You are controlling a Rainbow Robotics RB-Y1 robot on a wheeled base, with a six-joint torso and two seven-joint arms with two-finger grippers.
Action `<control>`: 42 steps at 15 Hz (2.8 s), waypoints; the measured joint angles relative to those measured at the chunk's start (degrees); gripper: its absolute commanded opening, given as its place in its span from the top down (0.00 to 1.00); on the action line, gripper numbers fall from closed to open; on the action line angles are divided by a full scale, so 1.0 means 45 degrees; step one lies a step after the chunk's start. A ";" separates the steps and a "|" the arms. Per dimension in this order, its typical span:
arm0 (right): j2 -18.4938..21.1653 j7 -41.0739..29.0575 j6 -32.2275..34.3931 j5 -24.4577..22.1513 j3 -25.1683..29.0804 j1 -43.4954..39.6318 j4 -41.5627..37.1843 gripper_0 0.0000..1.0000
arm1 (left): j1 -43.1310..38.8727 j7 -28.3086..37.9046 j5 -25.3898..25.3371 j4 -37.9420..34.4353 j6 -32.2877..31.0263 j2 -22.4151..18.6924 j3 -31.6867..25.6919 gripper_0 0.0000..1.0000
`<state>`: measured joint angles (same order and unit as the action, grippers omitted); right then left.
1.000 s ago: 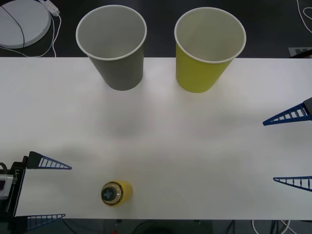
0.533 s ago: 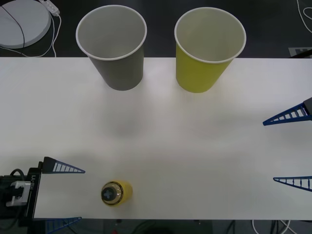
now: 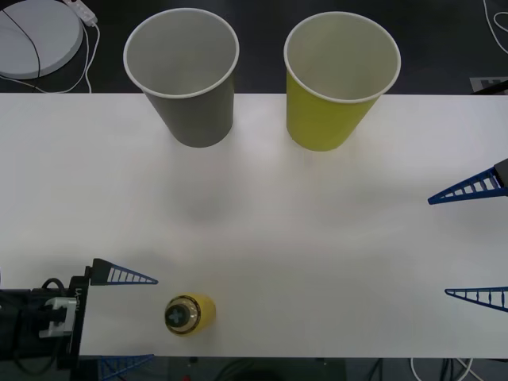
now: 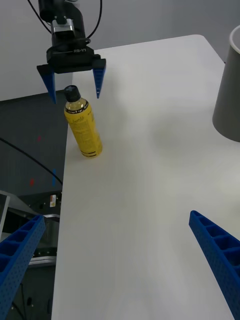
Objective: Put the can into the green bin and the plastic bottle into the gray bin
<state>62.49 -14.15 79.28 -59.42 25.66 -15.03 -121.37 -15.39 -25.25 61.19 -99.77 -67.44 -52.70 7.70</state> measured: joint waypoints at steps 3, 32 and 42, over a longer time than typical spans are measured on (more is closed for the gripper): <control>0.0000 0.0000 0.0000 0.0000 0.0000 0.0000 0.0000 0.00 | 0.0169 0.0102 0.0555 0.0003 0.0154 0.0644 0.0102 0.00; 0.0000 0.0000 0.0000 0.0000 0.0000 0.0000 0.0000 0.00 | 0.0862 0.0647 0.1835 0.0004 0.0982 0.2610 0.1492 1.00; 0.0000 0.0000 0.0000 0.0000 0.0000 0.0000 0.0000 0.00 | 0.0919 0.0769 0.1527 -0.0054 0.0984 0.2588 0.1697 1.00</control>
<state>62.49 -14.15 79.28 -59.42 25.66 -15.03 -121.38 -11.26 -21.79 68.06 -100.02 -63.01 -41.05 15.34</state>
